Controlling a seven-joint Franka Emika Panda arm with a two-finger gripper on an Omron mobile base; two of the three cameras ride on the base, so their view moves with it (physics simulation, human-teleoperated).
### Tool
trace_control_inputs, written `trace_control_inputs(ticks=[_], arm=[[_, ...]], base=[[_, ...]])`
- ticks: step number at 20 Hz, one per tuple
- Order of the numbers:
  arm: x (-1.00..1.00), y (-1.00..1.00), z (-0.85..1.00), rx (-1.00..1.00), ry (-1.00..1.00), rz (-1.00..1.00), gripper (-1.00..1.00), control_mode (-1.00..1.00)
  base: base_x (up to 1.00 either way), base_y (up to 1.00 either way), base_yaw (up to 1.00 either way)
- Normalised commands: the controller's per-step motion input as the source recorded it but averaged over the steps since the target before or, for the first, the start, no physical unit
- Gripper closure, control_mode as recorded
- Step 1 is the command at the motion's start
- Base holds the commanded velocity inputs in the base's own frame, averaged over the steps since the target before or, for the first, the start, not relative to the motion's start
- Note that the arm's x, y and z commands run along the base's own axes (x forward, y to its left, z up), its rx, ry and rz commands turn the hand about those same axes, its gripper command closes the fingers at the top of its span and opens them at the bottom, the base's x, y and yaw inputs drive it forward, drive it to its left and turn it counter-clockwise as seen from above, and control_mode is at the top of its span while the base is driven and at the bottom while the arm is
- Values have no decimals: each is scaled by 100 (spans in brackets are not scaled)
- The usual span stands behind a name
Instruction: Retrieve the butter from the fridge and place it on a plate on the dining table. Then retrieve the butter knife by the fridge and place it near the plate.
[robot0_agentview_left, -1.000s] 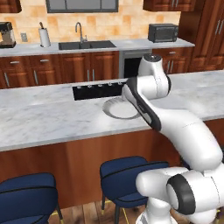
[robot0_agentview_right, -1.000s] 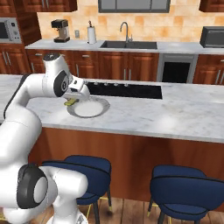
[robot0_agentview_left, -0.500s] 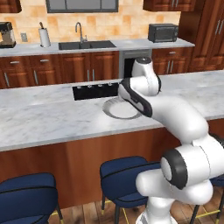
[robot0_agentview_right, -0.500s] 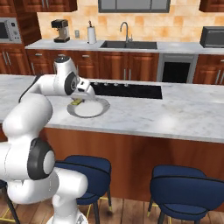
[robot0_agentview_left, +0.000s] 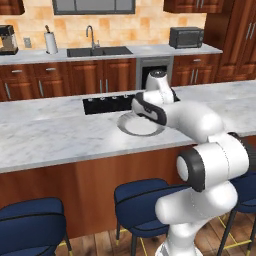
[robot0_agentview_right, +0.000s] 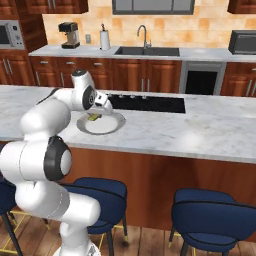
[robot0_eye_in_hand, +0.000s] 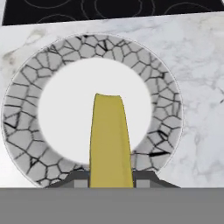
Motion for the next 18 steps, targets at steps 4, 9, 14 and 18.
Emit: trace_control_inputs(ticks=[4,9,14,18], arm=[[55,0,-40,-1,0,-1,100,-100],[34,0,-39,-2,0,-1,100,-100],[0,0,-44,-1,0,0,100,-100],[0,0,-30,0,0,0,100,-100]], base=[[0,0,0],[0,0,0],[0,0,0],[0,0,0]])
